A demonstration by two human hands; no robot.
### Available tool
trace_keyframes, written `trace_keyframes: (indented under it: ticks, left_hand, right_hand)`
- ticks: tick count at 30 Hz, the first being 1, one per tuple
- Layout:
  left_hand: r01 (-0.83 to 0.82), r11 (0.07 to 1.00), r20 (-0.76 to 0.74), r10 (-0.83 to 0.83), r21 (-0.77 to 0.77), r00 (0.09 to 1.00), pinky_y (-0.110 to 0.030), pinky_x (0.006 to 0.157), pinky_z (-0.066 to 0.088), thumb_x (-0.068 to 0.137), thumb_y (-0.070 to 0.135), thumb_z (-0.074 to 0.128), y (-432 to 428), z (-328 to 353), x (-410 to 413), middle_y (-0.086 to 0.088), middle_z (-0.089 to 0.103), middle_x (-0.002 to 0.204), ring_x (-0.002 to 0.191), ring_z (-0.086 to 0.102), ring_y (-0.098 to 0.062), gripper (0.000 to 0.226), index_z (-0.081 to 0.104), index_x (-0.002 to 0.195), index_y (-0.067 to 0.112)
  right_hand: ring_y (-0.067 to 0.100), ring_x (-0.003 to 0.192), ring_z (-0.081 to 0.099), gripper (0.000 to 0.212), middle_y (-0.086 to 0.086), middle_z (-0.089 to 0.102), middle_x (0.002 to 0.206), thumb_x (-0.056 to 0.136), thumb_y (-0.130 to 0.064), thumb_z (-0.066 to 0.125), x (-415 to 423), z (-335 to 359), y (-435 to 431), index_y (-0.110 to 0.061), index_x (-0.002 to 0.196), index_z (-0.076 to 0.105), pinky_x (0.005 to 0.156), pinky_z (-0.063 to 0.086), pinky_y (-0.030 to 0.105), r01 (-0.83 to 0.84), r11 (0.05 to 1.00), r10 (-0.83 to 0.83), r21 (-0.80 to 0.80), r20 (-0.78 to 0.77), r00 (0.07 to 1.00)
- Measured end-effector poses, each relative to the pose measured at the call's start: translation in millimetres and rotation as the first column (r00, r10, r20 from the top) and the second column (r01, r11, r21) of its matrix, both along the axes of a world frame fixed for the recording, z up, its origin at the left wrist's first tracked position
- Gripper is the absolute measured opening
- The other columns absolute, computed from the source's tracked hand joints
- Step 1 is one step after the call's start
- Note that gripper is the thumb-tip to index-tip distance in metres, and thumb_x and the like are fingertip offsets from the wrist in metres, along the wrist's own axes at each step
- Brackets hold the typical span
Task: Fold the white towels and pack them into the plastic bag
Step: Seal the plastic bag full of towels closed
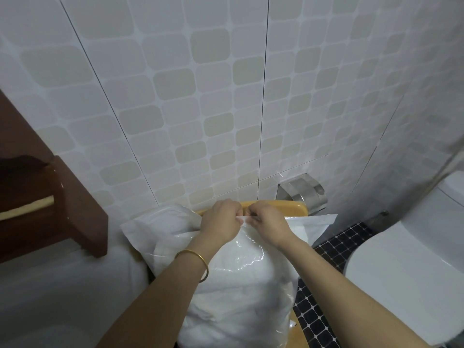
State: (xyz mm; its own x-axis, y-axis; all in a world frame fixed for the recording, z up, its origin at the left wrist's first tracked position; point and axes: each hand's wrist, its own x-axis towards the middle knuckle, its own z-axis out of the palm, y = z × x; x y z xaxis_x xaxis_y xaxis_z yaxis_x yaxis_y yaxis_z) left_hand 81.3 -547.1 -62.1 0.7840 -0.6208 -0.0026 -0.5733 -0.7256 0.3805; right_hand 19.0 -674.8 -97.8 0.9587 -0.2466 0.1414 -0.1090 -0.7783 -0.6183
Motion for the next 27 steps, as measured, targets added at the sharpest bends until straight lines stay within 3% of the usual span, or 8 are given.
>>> trace_keyframes:
  ticks: [6, 12, 19, 25, 27]
  left_hand:
    - [-0.017, 0.999, 0.045, 0.016, 0.031, 0.999, -0.034, 0.073, 0.047, 0.089, 0.019, 0.052, -1, -3, -2, 0.002, 0.061, 0.098, 0.098, 0.055, -0.022, 0.015, 0.050, 0.077, 0.029]
    - [0.005, 1.000, -0.130, -0.002, 0.020, 0.991, -0.035, 0.082, 0.050, 0.083, 0.022, 0.066, 1, 3, 4, 0.001, 0.062, 0.102, 0.097, 0.058, -0.020, 0.012, 0.055, 0.082, 0.027]
    - [0.025, 1.000, 0.016, -0.025, 0.005, 1.000, -0.033, 0.078, 0.048, 0.087, 0.021, 0.059, -6, 0, 0, 0.002, 0.061, 0.099, 0.099, 0.056, -0.021, 0.013, 0.055, 0.077, 0.028]
    - [0.062, 0.995, 0.136, -0.073, 0.083, 0.988, -0.034, 0.074, 0.040, 0.091, 0.016, 0.050, -10, -9, -2, -0.001, 0.057, 0.104, 0.104, 0.050, -0.023, 0.009, 0.058, 0.094, 0.019]
    - [0.066, 0.993, 0.170, -0.083, 0.100, 0.982, -0.033, 0.074, 0.038, 0.091, 0.015, 0.049, -10, -11, -4, 0.000, 0.057, 0.105, 0.105, 0.049, -0.023, 0.011, 0.057, 0.097, 0.019]
  right_hand:
    - [0.026, 0.075, 0.051, 0.019, 0.006, 0.059, 0.076, 0.088, -0.019, 0.059, -1, -5, 6, -0.008, 0.073, 0.057, 0.066, 0.041, 0.039, 0.066, 0.993, -0.060, -0.100, 0.063, 0.996]
    - [0.022, 0.081, 0.055, 0.005, 0.004, 0.060, 0.083, 0.081, -0.005, 0.059, -2, 1, -3, -0.009, 0.080, 0.061, 0.069, 0.040, 0.032, 0.004, 1.000, -0.004, -0.012, 0.001, 1.000]
    - [0.022, 0.082, 0.057, 0.006, -0.002, 0.059, 0.078, 0.082, -0.012, 0.059, -3, 2, -6, -0.012, 0.078, 0.063, 0.067, 0.040, 0.031, 0.085, 0.995, -0.086, -0.057, -0.017, 0.996]
    - [0.027, 0.085, 0.055, 0.017, 0.006, 0.063, 0.089, 0.092, -0.019, 0.050, -4, -3, 0, -0.014, 0.076, 0.051, 0.065, 0.027, 0.031, 0.079, 0.968, -0.084, -0.239, -0.009, 0.996]
    - [0.028, 0.085, 0.056, 0.017, 0.006, 0.065, 0.089, 0.093, -0.019, 0.049, -5, -4, 0, -0.011, 0.079, 0.055, 0.064, 0.027, 0.032, 0.085, 0.961, -0.086, -0.261, 0.006, 0.996]
